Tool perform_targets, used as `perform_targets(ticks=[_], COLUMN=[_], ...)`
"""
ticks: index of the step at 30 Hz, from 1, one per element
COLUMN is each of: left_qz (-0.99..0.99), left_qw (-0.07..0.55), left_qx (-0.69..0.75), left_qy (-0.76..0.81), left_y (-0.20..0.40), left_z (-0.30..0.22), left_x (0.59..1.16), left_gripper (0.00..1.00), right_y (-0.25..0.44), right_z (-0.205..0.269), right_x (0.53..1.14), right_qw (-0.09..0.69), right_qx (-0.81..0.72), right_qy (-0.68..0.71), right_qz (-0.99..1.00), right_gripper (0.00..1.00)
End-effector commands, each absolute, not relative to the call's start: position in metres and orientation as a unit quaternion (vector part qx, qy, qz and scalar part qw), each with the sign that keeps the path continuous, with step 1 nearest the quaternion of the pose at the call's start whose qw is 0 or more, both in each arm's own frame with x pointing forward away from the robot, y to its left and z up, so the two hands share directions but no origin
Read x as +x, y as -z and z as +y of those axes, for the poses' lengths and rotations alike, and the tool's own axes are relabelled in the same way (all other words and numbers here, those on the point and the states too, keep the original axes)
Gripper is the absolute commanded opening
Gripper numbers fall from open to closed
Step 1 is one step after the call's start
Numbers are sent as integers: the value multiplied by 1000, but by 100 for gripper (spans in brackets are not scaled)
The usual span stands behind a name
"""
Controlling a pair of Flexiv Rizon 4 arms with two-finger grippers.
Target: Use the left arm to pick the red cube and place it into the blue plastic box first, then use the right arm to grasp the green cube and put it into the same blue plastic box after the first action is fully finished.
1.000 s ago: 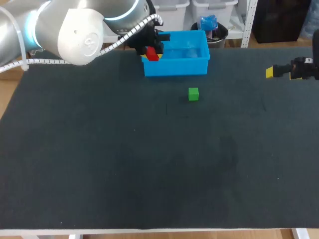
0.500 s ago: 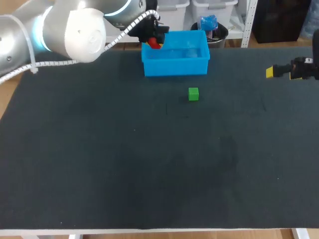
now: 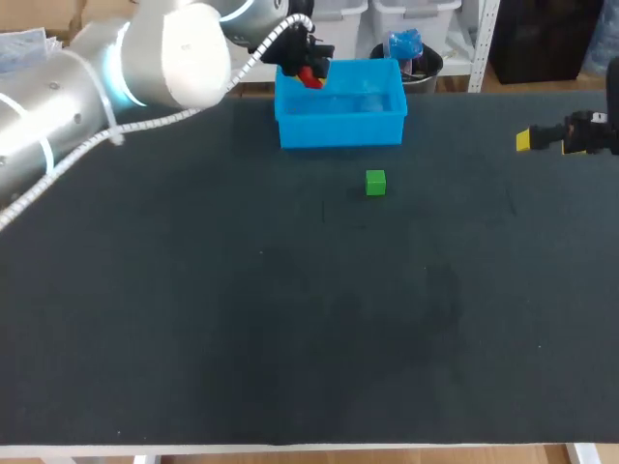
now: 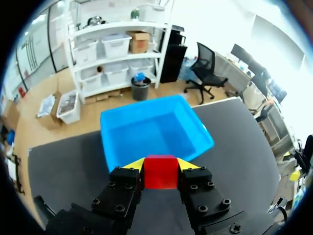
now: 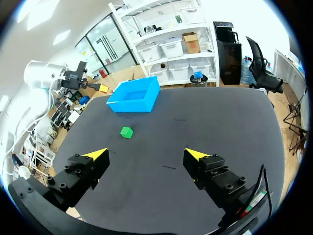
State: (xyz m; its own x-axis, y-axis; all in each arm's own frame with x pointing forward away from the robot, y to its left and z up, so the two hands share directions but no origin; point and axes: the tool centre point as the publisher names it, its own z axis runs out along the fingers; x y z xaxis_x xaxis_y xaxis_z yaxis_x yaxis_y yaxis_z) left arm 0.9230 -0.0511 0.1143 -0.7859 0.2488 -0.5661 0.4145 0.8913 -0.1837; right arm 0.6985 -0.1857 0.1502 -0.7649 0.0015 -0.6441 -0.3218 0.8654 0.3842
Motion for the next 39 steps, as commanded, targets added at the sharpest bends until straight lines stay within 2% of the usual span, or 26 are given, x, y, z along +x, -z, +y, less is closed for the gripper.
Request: perform_targets(ticks=[1, 15, 36, 37, 38, 39], left_qz=[931, 936, 953, 954, 954, 955], left_qw=[267, 257, 215, 214, 213, 212], left_qx=[192, 190, 176, 175, 173, 172], left_qy=[161, 146, 119, 119, 118, 118], left_y=[-95, -72, -43, -43, -43, -43], left_z=[-65, -70, -84, -84, -84, -84], left_x=[959, 989, 995, 996, 996, 996], left_gripper=[0, 0, 0, 15, 25, 42], right_y=[-150, -150, -150, -150, -150, -150], right_z=[-185, -185, -185, -185, -185, -185], right_x=[699, 699, 699, 699, 699, 699], right_qw=[331, 331, 331, 331, 331, 331], right_qx=[-88, -88, -88, -88, -88, -88], right_qy=[-244, -244, -244, -244, -244, -244], right_qz=[907, 907, 907, 907, 907, 907], right_gripper=[100, 100, 100, 100, 100, 100])
